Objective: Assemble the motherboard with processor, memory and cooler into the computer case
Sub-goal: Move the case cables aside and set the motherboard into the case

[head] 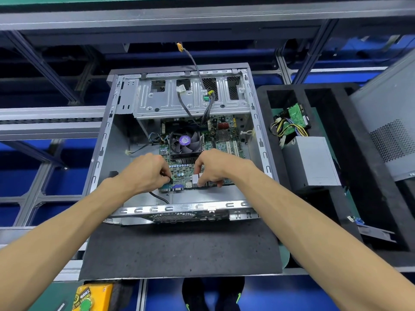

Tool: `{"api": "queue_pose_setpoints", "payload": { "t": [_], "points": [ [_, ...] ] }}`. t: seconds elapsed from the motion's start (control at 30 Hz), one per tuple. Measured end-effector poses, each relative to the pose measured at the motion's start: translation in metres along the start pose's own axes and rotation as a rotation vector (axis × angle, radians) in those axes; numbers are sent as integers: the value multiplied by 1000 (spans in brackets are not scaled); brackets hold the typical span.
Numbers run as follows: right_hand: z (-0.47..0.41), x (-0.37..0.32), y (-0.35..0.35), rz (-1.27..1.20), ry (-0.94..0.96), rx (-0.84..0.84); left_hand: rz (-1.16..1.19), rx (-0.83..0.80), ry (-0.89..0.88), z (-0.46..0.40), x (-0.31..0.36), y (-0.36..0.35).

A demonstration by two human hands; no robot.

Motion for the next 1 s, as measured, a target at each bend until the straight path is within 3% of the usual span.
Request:
{"api": "queue_pose_setpoints", "payload": {
  "t": [0.6, 1.0],
  "points": [
    [0, -1, 1, 18, 4, 1, -107, -34, 9, -4, 1, -4],
    [1, -3, 2, 24, 8, 3, -14, -11, -22, -4, 0, -6]
  ]
}}
Point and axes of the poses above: each hand's wrist, its own z-axis away from the middle knuckle, its own y-axis out of the back of the hand, x = y × z, the point moved 2 cm from there along -z, towards the middle knuckle, and after that the axes turned 11 degrees about -y, right-handed, at the moved point
